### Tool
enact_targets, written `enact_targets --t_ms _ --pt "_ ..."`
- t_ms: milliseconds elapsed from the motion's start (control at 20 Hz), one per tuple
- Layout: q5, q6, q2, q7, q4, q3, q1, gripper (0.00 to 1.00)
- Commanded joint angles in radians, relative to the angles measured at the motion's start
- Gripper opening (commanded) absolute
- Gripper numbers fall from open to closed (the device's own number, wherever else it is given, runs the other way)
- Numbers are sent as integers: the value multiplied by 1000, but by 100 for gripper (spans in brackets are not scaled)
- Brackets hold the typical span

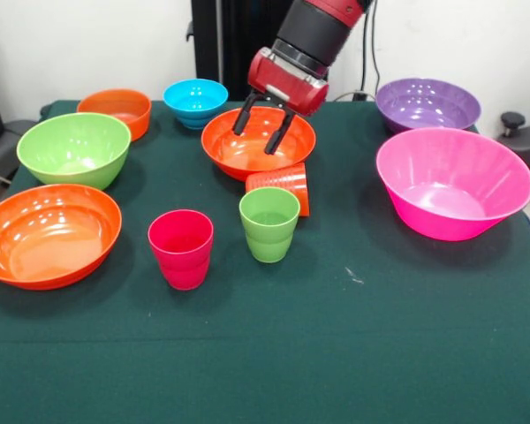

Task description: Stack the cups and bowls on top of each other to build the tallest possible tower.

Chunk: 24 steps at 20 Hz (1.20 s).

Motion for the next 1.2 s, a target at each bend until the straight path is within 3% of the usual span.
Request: enact_targets --t_ms 50,350,600,1200 --pt "-6 180 43 30 -106 39 48 100" --pt "-24 177 68 56 -117 53 52 100" --pt "-78 168 50 68 -123 101 -12 100" --pt "-49 157 70 110 -127 106 13 100"
